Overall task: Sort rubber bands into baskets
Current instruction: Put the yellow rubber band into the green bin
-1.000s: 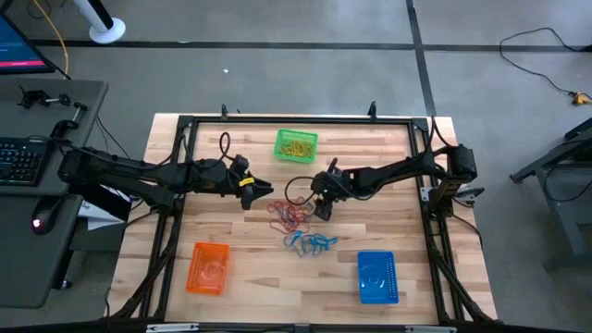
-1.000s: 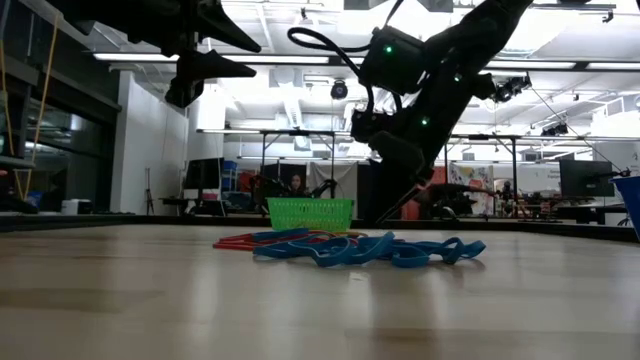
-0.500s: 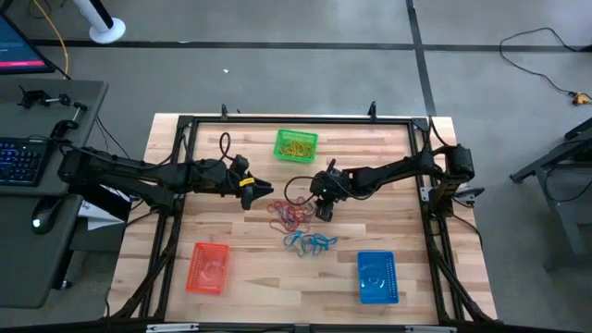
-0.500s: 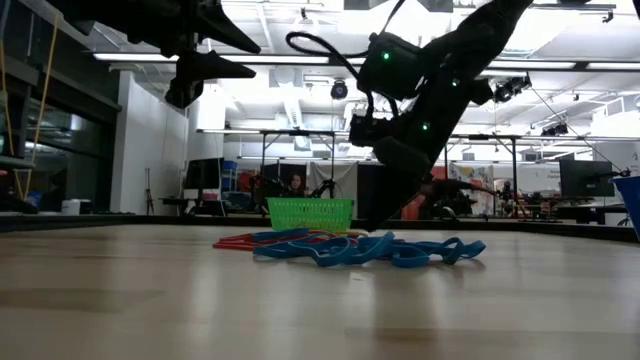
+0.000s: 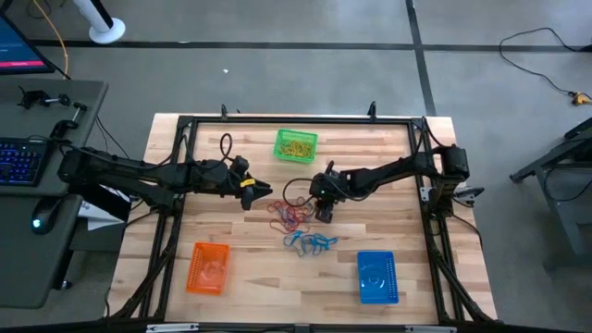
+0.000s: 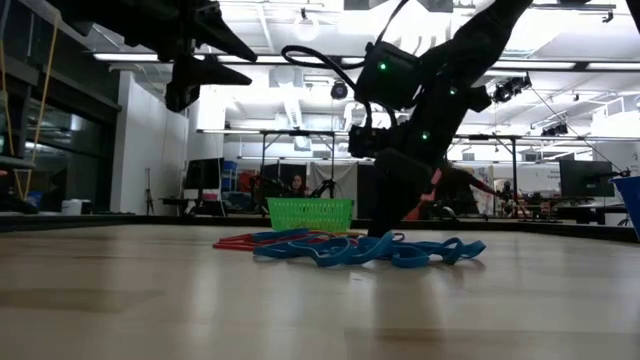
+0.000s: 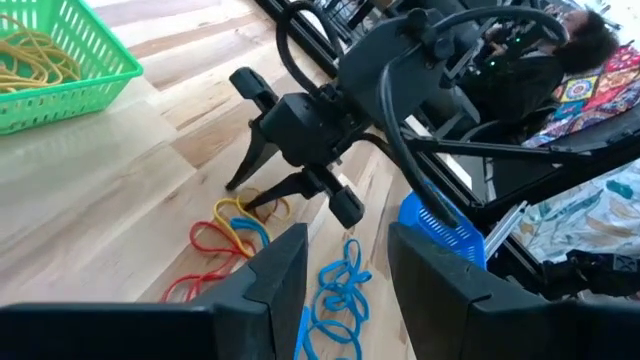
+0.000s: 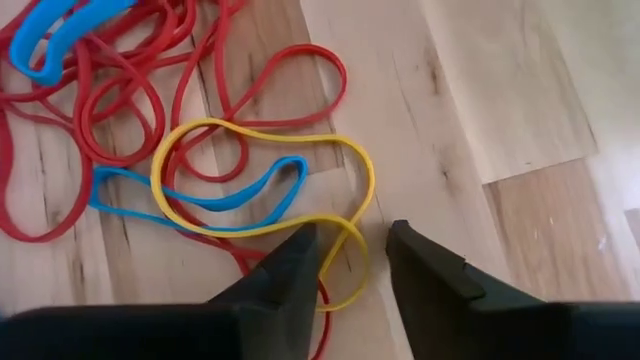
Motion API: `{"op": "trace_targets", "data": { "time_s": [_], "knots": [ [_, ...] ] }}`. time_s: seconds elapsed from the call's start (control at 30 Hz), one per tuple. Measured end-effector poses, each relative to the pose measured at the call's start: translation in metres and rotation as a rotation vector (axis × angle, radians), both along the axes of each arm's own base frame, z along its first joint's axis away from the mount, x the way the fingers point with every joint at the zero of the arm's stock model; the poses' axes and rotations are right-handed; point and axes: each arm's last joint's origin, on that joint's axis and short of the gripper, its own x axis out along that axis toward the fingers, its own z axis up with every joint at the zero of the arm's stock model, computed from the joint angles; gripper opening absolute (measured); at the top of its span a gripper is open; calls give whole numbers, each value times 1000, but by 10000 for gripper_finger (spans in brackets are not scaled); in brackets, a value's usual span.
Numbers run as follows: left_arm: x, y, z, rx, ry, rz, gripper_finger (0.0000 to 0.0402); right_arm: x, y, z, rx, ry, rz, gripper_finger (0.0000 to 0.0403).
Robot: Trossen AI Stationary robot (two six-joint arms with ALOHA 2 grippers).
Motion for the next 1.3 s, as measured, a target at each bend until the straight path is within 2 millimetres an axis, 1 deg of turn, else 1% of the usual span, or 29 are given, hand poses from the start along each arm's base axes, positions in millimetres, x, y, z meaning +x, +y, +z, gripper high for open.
{"op": "trace_targets", "data": {
  "time_s": [0.07, 0.17, 0.2, 0.3, 0.37, 0.47, 0.6, 0.7, 0.83, 0.93, 1.03, 1.13, 1.2, 1.3],
  "knots": [
    [0, 0, 0, 0, 2, 0, 131, 1, 0, 0, 0, -8, 0, 76],
    [0, 0, 0, 0, 4, 0, 131, 1, 1, 1, 11, -14, 7, 20],
    [0, 0, 0, 0, 4, 0, 131, 2, 1, 2, 13, -12, 8, 10],
    [0, 0, 0, 1, 4, 0, 131, 4, 0, 12, -13, 13, 20, 9],
    [0, 0, 0, 1, 4, -1, 131, 4, -2, 25, -60, 37, 47, 2],
    [0, 0, 0, 3, 4, -1, 131, 5, -9, 56, -119, 5, 65, 2],
    [0, 0, 0, 9, 5, -3, 131, -3, -24, 89, -154, -23, 57, 1],
    [0, 0, 0, 17, 7, -4, 131, -14, -39, 119, -193, -73, 13, 1],
    [1, 0, 1, 10, -15, -1, 131, -24, -61, 146, -216, -160, -65, 0],
    [3, 0, 13, -22, -137, -8, 131, -23, -76, 161, -245, -266, -119, 0],
    [2, -1, 32, 1, -308, -44, 131, -12, -90, 161, -267, -321, -155, 0],
    [-2, 0, 49, 34, -455, -41, 131, 7, -102, 154, -275, -340, -167, 0],
    [-8, 1, 57, 71, -505, -32, 131, 21, -111, 148, -279, -344, -174, 0],
    [-15, 3, 62, 98, -513, -20, 131, 39, -124, 135, -273, -318, -186, 0]
  ]
}}
